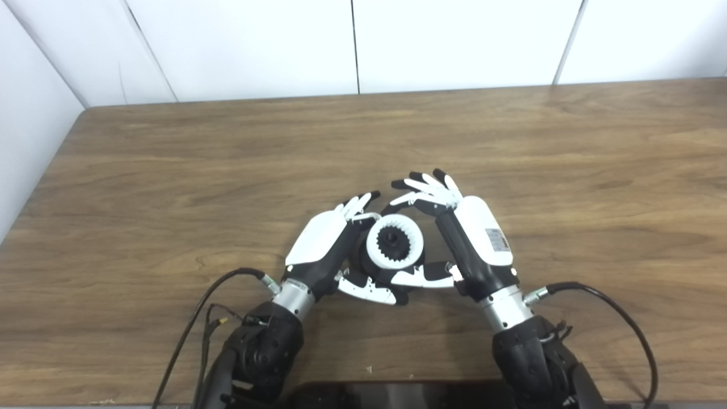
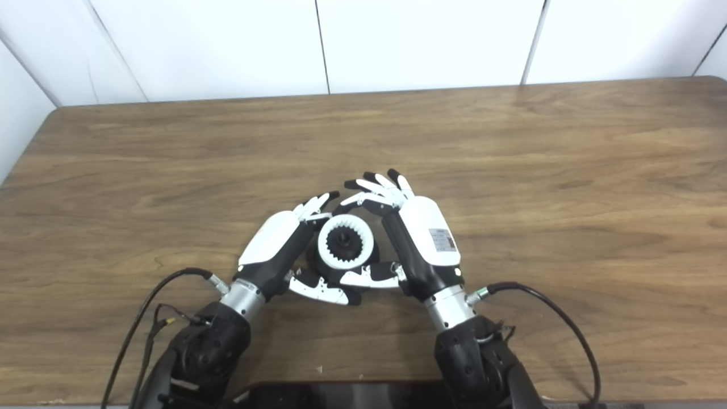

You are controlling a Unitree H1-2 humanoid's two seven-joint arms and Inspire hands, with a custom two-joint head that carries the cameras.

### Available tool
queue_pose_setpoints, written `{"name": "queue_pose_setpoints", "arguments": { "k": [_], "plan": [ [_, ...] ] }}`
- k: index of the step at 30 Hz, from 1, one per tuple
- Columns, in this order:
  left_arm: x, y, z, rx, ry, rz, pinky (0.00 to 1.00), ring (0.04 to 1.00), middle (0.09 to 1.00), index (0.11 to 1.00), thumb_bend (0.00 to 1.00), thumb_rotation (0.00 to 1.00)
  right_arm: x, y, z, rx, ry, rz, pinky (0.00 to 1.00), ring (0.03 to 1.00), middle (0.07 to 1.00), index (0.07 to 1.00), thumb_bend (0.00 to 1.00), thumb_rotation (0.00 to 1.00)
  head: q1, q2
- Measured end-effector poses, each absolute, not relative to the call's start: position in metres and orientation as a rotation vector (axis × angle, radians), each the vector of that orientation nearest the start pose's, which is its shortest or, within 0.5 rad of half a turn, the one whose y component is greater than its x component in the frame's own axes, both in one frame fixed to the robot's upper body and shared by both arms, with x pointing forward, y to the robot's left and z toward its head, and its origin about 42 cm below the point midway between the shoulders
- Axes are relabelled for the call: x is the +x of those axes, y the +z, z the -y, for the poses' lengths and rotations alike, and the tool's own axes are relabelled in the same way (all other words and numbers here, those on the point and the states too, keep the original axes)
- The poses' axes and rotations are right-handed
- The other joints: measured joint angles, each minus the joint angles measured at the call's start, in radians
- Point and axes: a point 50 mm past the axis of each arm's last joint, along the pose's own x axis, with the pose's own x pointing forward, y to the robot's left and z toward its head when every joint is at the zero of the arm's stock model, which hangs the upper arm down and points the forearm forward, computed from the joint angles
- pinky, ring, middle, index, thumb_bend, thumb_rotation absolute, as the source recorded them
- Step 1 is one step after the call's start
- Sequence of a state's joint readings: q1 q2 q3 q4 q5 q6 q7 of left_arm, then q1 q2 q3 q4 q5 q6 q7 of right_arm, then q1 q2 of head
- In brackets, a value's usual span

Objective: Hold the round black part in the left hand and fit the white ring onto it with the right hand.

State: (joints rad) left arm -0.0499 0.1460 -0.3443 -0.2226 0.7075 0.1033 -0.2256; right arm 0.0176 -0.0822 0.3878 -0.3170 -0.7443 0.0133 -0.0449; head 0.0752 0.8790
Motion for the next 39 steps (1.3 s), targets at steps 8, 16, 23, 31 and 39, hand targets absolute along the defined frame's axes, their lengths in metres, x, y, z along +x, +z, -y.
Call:
{"name": "queue_pose_setpoints", "arguments": {
  "k": [8, 16, 23, 31, 39],
  "plan": [
    [0.276, 0.146, -0.15, 0.849, -0.449, 0.173, 1.0, 1.0, 1.0, 0.631, 0.97, 0.32, 0.255, 0.166, 0.13, -0.741, 0.218, 0.419, 1.0, 0.906, 0.822, 0.482, 0.52, 0.14, 0.0, 0.003],
    [0.277, 0.147, -0.151, 0.85, -0.443, 0.171, 1.0, 1.0, 1.0, 0.628, 0.97, 0.33, 0.26, 0.165, 0.127, -0.739, 0.223, 0.426, 1.0, 0.92, 0.826, 0.483, 0.52, 0.14, 0.0, 0.006],
    [0.277, 0.147, -0.152, 0.854, -0.437, 0.17, 1.0, 1.0, 1.0, 0.631, 0.96, 0.34, 0.264, 0.167, 0.121, -0.741, 0.246, 0.422, 1.0, 0.921, 0.828, 0.483, 0.52, 0.14, 0.005, 0.008],
    [0.278, 0.147, -0.151, 0.868, -0.428, 0.163, 1.0, 1.0, 1.0, 0.642, 0.95, 0.35, 0.267, 0.169, 0.119, -0.76, 0.249, 0.419, 0.98, 0.912, 0.819, 0.483, 0.52, 0.14, 0.014, 0.012],
    [0.278, 0.148, -0.149, 0.865, -0.425, 0.159, 1.0, 1.0, 1.0, 0.637, 0.96, 0.24, 0.268, 0.171, 0.119, -0.792, 0.294, 0.336, 0.98, 0.974, 0.929, 0.793, 0.9, 0.57, 0.015, 0.014]
  ]
}}
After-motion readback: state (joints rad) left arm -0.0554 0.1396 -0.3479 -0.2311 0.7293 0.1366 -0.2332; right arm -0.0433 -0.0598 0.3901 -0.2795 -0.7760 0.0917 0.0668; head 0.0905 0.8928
